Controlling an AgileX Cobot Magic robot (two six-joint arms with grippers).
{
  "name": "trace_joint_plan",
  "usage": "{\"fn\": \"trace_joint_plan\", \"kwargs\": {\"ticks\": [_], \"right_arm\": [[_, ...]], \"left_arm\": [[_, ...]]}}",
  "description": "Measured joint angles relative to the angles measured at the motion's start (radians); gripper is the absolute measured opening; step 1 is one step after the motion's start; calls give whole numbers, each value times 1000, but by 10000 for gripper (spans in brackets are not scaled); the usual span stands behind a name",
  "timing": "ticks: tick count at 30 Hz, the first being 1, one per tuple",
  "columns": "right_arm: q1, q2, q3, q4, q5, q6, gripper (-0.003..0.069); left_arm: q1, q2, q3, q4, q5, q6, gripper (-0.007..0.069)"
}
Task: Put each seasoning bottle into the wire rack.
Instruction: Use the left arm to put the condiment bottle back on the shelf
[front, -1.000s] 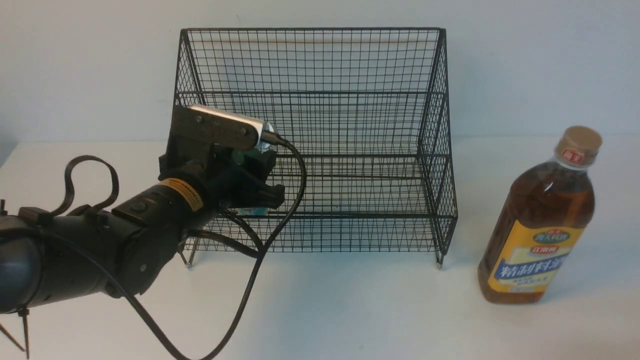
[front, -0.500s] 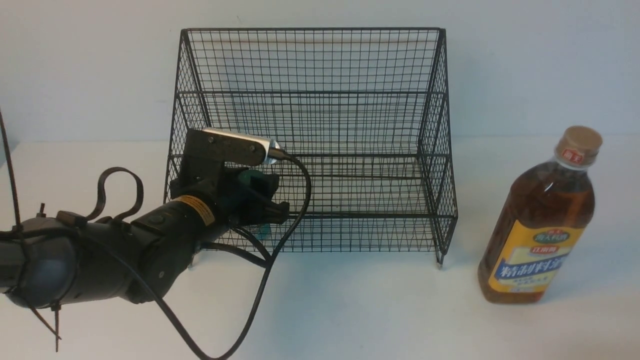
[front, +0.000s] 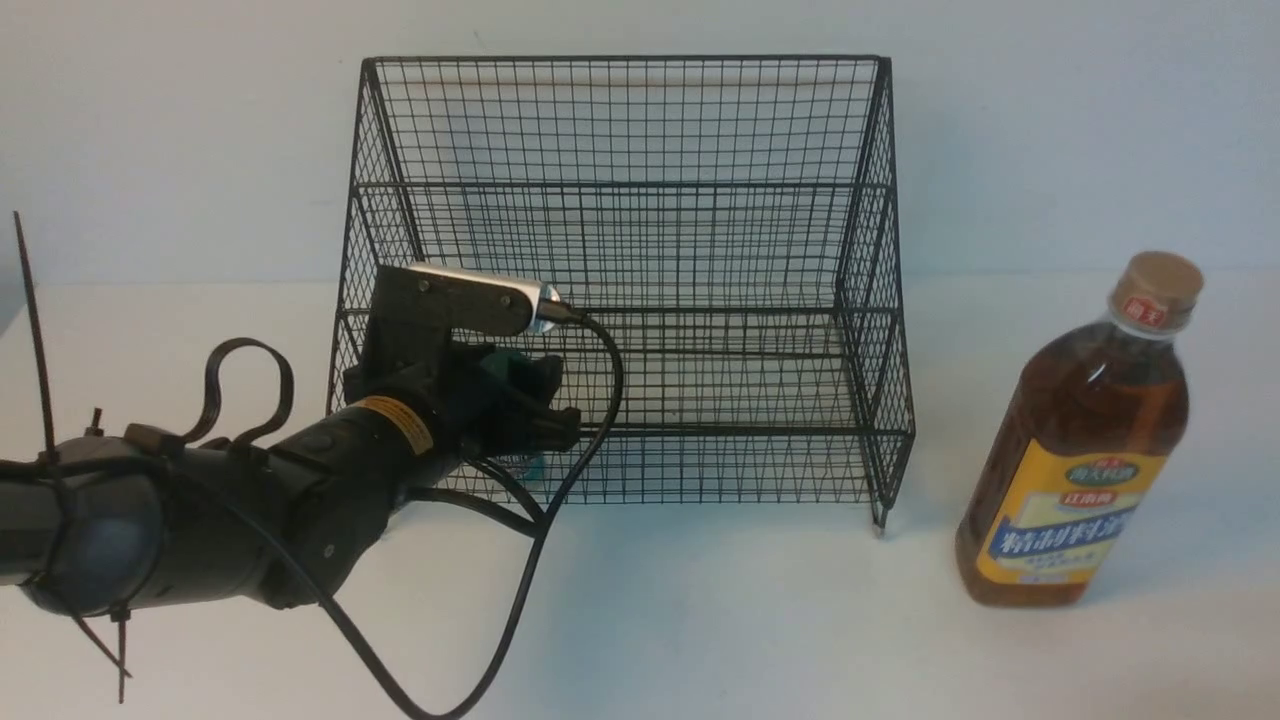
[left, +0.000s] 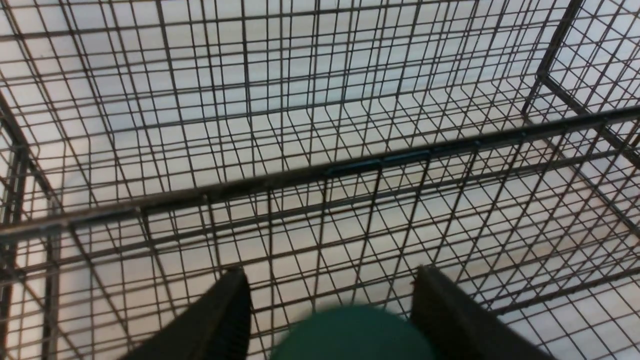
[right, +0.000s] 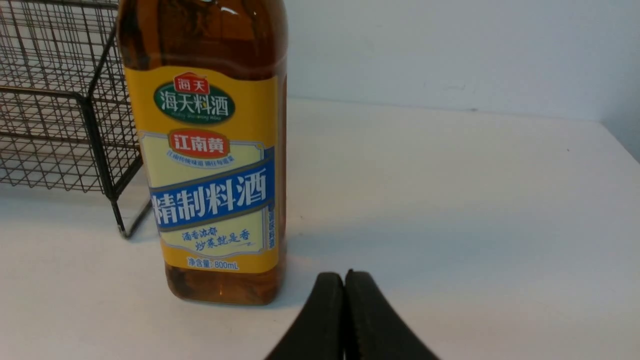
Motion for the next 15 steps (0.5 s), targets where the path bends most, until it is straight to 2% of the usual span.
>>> {"fn": "trace_joint_plan", "kwargs": {"ticks": [3,6,12,15], "right_arm": [[0,0,0,0,0,0,-15],[0,0,0,0,0,0,-15],[0,0,0,0,0,0,-15],[0,0,0,0,0,0,-15]], "left_arm": [[-1,-27,0,6,21,0,493],[1,-69,0,-5,47,1,521],[4,-187,0,-11,136,21,519],[4,-314,0,-11,216,40,475]]}}
